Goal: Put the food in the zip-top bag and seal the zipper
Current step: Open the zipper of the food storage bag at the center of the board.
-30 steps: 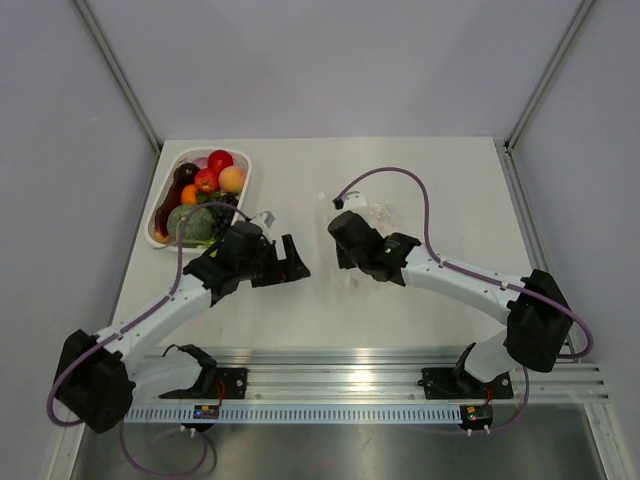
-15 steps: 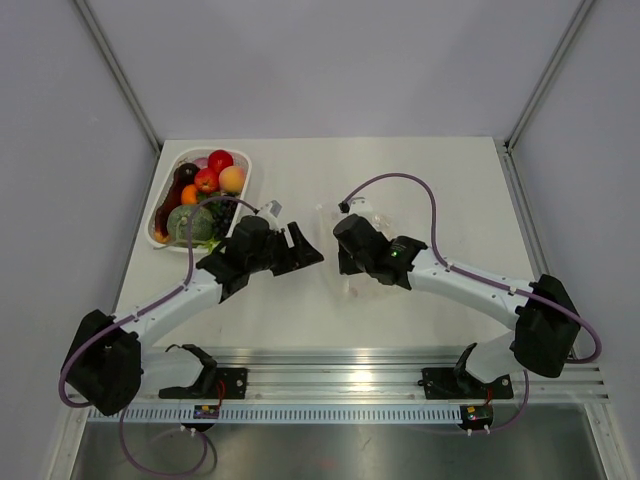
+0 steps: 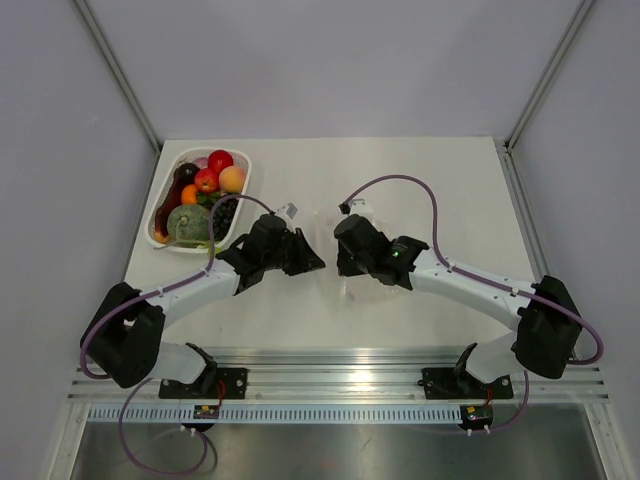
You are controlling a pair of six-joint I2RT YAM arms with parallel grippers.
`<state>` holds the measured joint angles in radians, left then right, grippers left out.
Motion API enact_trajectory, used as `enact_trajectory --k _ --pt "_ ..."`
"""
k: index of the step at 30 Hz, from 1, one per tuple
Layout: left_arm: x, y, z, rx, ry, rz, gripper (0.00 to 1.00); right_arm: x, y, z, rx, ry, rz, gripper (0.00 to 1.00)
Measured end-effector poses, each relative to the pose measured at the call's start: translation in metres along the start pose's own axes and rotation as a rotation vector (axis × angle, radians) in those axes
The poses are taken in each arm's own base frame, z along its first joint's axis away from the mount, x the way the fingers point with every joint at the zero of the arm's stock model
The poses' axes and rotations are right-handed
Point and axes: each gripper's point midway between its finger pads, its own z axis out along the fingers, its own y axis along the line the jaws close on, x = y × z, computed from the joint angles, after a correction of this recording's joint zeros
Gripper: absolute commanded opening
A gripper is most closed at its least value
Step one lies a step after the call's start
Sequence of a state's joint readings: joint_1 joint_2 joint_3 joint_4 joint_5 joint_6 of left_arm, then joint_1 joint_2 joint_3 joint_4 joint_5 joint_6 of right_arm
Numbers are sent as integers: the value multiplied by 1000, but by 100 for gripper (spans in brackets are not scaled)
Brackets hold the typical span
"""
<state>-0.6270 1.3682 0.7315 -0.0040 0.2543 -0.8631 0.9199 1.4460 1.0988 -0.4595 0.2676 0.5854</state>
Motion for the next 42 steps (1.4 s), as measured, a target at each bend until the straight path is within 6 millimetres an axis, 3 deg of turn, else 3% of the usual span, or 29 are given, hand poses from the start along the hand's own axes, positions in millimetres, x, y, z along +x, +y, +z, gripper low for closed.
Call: enact_trajectory --k 4,7,8,10,20,25,31,42 --pt "-5 -6 -1 14 -8 21 0 -1 -3 -5 10 -3 -2 3" --pt "-7 -10 -1 23 -12 27 0 -2 -8 -10 31 -9 -3 30" --pt "-7 -10 -1 25 -11 29 0 -2 -10 -11 40 -7 -4 53" --pt "-7 -11 -2 28 -8 31 0 -5 -14 -13 61 -13 -14 58" --pt "-3 -10 -7 11 19 45 0 -34 -17 -9 177 -47 -67 58" --pt "-5 -15 -15 22 10 50 0 -32 -18 -1 225 -32 -111 59" --pt "-8 -20 -18 30 4 52 0 -26 -6 1 229 -21 -177 60" --pt "-7 -20 -19 28 11 50 0 -34 7 -1 236 -44 -219 57"
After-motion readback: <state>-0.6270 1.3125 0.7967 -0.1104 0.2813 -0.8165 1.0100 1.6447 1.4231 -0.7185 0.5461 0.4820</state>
